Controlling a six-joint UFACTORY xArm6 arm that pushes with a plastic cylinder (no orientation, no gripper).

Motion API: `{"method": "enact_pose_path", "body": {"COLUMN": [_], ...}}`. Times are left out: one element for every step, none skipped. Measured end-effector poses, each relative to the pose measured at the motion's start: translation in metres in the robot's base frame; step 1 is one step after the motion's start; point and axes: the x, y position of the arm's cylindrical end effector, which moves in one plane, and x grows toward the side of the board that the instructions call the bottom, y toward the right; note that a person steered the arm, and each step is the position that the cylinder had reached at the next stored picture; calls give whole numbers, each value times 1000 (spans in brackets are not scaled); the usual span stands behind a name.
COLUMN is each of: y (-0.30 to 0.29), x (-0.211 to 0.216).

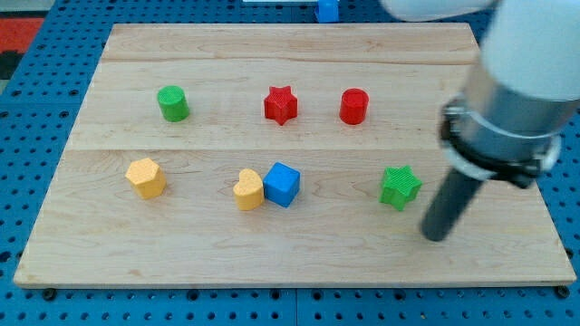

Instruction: Move the green star to the right of the red circle

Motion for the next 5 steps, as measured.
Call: {"method": "enact_pose_path", "body": {"y": [-10,4,3,-45,-50], "x": [-37,-73,-87,-65,-82]}}
